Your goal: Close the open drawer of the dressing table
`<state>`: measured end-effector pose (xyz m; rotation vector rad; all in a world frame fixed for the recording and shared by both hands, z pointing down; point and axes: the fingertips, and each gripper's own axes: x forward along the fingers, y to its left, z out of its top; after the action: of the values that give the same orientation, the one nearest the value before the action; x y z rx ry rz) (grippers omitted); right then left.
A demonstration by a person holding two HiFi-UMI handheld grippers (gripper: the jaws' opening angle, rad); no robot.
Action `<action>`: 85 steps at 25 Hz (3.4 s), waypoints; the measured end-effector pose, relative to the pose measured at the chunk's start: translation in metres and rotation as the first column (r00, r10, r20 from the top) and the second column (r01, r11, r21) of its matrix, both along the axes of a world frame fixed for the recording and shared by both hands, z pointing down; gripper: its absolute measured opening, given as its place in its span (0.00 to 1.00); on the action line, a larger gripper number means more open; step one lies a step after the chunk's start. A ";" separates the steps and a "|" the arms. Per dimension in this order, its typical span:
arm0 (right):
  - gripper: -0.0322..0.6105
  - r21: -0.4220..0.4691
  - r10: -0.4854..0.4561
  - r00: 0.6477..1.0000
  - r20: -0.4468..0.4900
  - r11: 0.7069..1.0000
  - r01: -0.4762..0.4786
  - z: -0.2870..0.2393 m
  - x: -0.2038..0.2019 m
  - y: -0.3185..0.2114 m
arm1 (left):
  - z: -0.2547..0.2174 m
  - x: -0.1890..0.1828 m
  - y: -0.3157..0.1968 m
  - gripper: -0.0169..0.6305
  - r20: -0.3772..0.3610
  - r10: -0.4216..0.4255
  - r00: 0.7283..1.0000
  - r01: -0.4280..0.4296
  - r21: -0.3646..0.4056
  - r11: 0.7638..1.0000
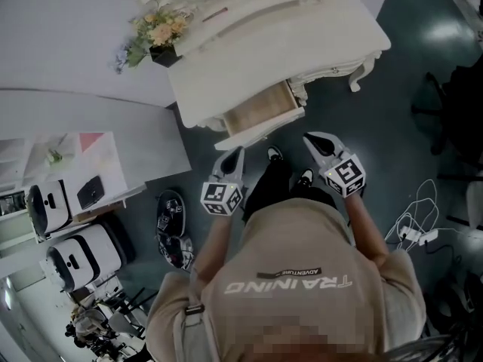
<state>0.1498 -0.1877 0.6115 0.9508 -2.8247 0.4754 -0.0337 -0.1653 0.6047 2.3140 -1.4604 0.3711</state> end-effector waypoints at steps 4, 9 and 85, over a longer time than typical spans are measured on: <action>0.05 0.003 0.016 1.000 -0.023 1.000 -0.016 -0.006 0.003 -0.018 | 0.012 0.001 -0.021 0.04 -0.037 0.003 0.999 -0.003 -0.009 1.000; 0.05 0.002 0.007 0.998 -0.064 1.000 -0.007 -0.011 -0.006 -0.055 | 0.024 -0.008 -0.055 0.04 -0.069 0.005 0.998 -0.008 -0.038 0.999; 0.05 -0.049 -0.154 0.974 -0.168 0.988 0.148 -0.015 -0.112 -0.204 | 0.246 -0.087 -0.177 0.04 -0.145 -0.194 0.970 0.062 -0.627 0.776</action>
<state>0.0374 -0.3913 0.5969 0.7257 -2.6974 0.4038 -0.1211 -0.3420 0.8503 1.6556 -1.1584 0.4762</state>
